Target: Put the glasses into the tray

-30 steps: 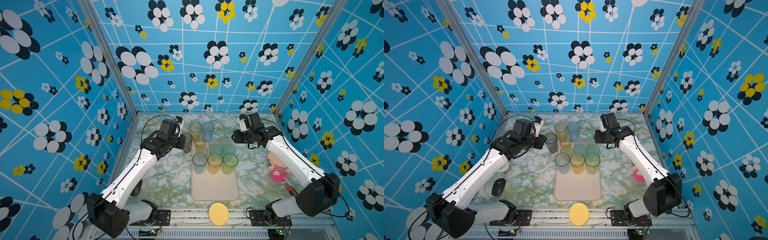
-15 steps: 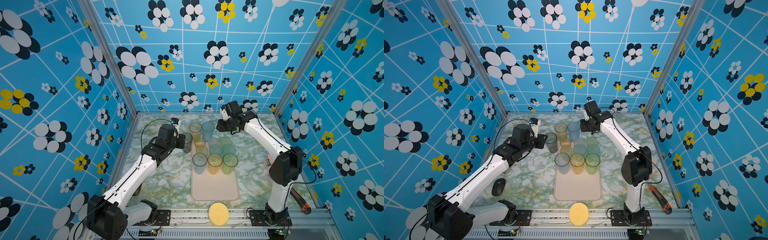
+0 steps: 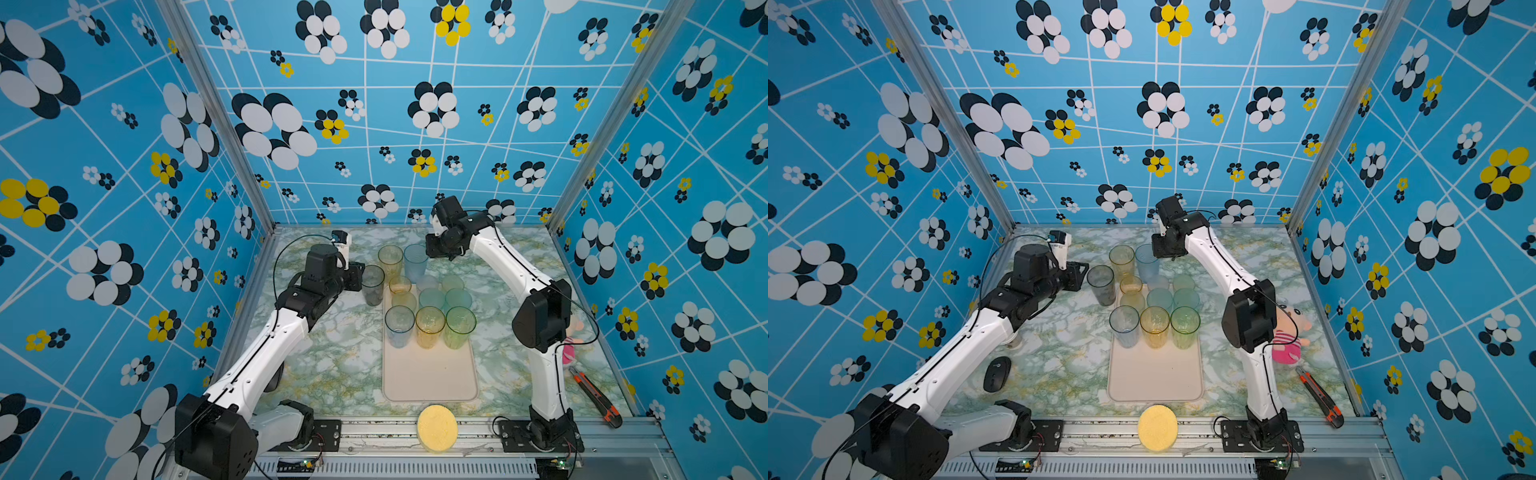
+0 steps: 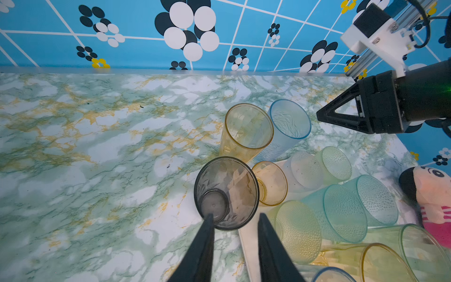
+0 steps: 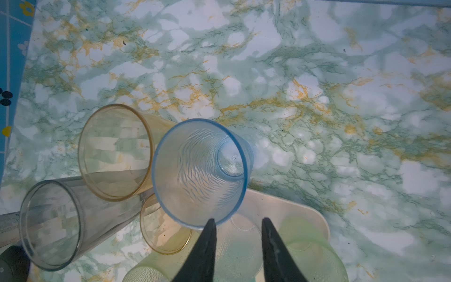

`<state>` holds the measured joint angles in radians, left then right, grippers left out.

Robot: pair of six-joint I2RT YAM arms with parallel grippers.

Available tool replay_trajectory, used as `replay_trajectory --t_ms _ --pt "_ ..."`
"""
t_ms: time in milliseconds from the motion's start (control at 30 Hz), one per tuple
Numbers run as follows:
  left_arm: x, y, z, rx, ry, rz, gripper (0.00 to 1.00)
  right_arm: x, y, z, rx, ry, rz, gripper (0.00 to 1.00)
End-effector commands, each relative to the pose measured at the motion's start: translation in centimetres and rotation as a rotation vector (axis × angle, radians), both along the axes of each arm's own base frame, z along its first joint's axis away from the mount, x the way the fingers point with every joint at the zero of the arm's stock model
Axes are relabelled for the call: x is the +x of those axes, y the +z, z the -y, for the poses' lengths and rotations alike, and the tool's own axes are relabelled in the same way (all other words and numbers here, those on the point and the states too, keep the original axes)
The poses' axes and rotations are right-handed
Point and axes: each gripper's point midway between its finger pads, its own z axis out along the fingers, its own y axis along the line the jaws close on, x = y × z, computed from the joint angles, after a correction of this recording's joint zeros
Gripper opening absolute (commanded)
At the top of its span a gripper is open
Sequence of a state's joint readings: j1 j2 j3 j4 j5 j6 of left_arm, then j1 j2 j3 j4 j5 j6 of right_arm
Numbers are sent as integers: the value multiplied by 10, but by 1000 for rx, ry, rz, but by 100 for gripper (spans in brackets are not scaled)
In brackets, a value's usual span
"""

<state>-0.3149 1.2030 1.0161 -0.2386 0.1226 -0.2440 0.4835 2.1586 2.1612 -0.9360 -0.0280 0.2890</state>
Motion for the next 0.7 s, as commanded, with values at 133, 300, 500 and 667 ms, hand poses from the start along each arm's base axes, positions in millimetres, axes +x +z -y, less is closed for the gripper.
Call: replay_trajectory --t_ms 133,300,500,667 --pt "1 1 -3 -16 -13 -1 32 6 -15 0 -42 -28 -37 33" --pt "1 2 -6 -17 -10 -3 32 11 -21 -1 -56 -35 -44 30" --pt "0 1 -10 -18 -6 -5 32 17 -26 -3 -68 -39 -44 27" --pt "-1 0 -11 -20 -6 -7 32 21 -30 -3 -86 -48 -40 26"
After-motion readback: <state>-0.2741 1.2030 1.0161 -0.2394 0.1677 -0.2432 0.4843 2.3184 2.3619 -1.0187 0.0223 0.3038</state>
